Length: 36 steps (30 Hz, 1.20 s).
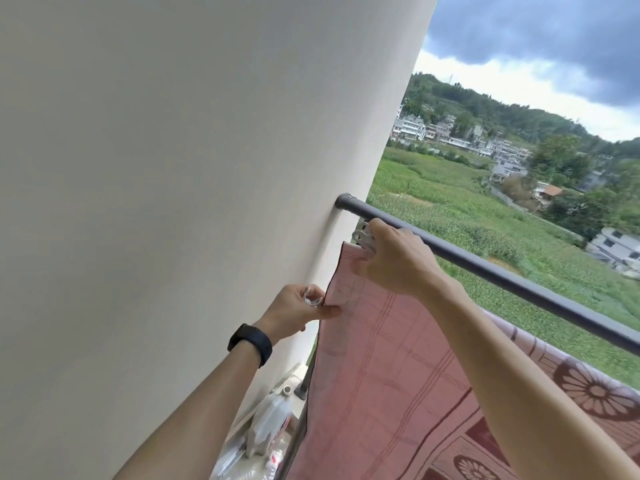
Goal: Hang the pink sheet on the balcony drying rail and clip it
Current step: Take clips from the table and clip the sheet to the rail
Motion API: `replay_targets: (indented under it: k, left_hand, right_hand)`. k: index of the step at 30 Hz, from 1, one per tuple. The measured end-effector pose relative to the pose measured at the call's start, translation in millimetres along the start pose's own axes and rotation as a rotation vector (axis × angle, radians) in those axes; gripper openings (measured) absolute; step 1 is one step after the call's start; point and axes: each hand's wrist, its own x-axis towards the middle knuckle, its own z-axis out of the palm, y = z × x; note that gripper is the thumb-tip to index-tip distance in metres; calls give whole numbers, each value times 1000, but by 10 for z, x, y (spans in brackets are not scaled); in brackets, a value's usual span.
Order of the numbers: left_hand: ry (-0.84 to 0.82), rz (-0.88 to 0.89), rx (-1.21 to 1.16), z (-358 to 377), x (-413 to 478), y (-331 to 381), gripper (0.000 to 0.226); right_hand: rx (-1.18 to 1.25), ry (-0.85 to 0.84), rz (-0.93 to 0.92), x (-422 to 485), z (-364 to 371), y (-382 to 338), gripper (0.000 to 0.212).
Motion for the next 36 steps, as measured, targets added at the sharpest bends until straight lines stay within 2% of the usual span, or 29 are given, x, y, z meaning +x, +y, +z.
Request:
replay_targets:
  k: [2,5,9,11,14,17,19,21,23,25,29,34,36]
  left_hand:
    - [16,49,4,-82,32,-24,28]
    - [27,70,-99,-28,-11,-98,14]
    - [-43,10,-241,316,-233,-474,47]
    - [85,-30,-211,469,-356,-813,53]
    - [319,-13,-20,657,-553,-1209,26]
    - [451,42,202,696,-618,-1308,26]
    - [400,-3,143,608,-621,-1383,34]
    - [244,-50,41,489,-650,-1541,37]
    - [-27,-78,132,440,-734,-1709,36]
    - [-173,-95,346,463,-782,-1863,31]
    - [-106,-129,716,204,-703,-1919,26]
    - [-38,-314,914,-389,-546,-1916,3]
    - [-87,-367,832,-438,-546,-1955,6]
  right_hand:
    - [55,29,-18,85,82,-41,23]
    - [194,123,-14,90,162,-8,21]
    - [209,224,-53,12,246,70,22]
    - [188,253,-80,-11,261,71,21]
    - [26,328,-153,-48,356,-6,19]
    - [-130,452,-215,-121,495,-59,14]
    - [-144,491,-220,-126,542,-45,11]
    - [-135,488,-212,-107,556,-16,13]
    - [-141,497,-225,-101,563,-8,11]
    - [-151,513,-228,-109,576,-31,4]
    - [-170,558,-189,-141,620,-61,6]
    - [-151,560,-151,-129,608,-89,14]
    - [-149,557,-154,-129,599,-78,15]
